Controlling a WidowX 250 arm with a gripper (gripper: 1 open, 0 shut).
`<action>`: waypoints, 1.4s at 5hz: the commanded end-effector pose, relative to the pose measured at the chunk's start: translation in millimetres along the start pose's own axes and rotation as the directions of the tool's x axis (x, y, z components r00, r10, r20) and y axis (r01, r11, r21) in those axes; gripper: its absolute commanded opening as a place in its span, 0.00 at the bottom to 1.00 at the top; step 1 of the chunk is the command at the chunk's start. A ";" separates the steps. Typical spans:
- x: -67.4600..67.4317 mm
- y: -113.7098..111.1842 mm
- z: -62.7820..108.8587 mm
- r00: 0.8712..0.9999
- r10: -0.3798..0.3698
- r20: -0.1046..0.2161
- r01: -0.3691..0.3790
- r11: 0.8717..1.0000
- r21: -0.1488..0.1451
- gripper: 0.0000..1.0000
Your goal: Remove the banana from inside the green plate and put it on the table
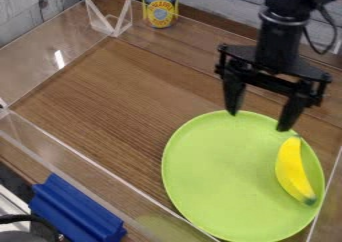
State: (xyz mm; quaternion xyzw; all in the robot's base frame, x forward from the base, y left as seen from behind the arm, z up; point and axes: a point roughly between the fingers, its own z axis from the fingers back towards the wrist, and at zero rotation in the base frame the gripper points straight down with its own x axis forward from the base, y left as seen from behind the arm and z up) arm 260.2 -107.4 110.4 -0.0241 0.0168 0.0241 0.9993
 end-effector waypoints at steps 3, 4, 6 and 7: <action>7.6 -23.9 -30.0 0.997 0.000 0.074 0.005 0.998 -0.056 1.00; 10.0 -29.2 -44.6 0.996 -0.002 0.087 0.009 0.997 -0.072 1.00; 17.8 -38.2 -64.5 0.994 0.004 0.112 0.007 0.995 -0.097 1.00; 19.7 -40.5 -70.1 0.993 0.005 0.117 0.007 0.995 -0.098 1.00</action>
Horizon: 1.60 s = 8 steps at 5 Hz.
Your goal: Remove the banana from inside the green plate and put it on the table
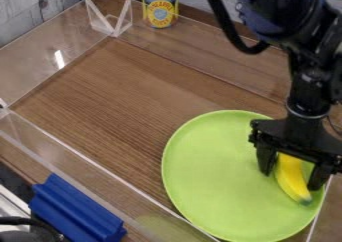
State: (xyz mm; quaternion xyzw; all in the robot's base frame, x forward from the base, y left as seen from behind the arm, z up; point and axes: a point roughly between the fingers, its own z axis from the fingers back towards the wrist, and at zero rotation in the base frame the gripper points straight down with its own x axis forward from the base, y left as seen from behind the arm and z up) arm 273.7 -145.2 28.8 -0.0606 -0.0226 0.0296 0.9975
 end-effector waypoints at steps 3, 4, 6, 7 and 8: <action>5.8 -10.4 20.0 0.999 -0.025 0.036 0.026 0.999 -0.023 0.00; 6.1 -11.5 28.7 0.999 -0.029 0.034 0.030 0.999 -0.023 0.00; 8.5 -13.8 49.0 0.998 -0.032 0.045 0.033 0.999 -0.025 0.00; 7.7 -15.1 51.1 0.998 -0.033 0.052 0.034 0.999 -0.025 0.00; 5.9 -15.8 51.0 0.998 -0.031 0.052 0.032 0.999 -0.023 0.00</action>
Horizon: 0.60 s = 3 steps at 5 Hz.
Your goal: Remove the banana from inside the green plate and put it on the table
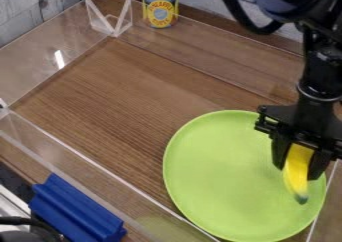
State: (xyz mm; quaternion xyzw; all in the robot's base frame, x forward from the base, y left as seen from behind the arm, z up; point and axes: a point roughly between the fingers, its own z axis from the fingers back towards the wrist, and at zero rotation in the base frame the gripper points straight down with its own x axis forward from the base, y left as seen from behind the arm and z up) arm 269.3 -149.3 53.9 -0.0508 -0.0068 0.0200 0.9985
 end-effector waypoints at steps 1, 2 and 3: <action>7.2 -8.7 26.8 0.996 -0.011 0.085 0.014 0.999 -0.040 0.00; 6.9 -7.3 34.7 0.997 -0.013 0.070 0.015 0.999 -0.030 0.00; 7.6 -4.8 47.0 0.998 -0.013 0.057 0.014 1.000 -0.019 0.00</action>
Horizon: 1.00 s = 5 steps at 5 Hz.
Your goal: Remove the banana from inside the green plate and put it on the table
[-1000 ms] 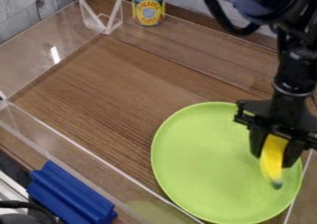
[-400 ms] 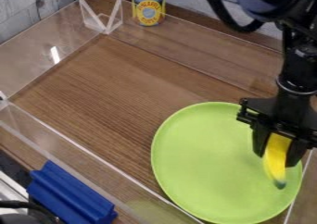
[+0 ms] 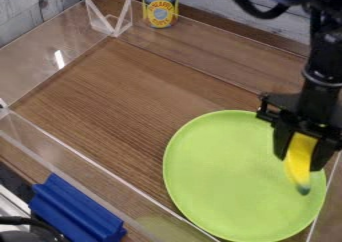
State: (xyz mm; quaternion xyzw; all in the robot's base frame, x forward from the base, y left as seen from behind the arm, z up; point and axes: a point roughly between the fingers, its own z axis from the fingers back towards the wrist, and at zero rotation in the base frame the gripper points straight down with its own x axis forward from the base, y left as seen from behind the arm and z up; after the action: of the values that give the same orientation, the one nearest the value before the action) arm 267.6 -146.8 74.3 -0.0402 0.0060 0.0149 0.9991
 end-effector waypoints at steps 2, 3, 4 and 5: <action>15.0 24.5 77.4 0.995 -0.062 0.074 0.062 0.998 -0.004 0.00; 23.3 58.9 103.0 0.993 -0.082 0.079 0.082 0.997 0.012 0.00; 38.8 98.0 114.8 0.992 -0.092 0.085 0.091 0.996 0.021 0.00; 46.9 133.4 122.4 0.992 -0.092 0.086 0.089 0.996 0.029 0.00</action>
State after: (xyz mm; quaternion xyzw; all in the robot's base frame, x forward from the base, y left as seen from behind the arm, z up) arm 306.9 -2.6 168.1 -0.0299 -0.0099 -0.0225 0.9992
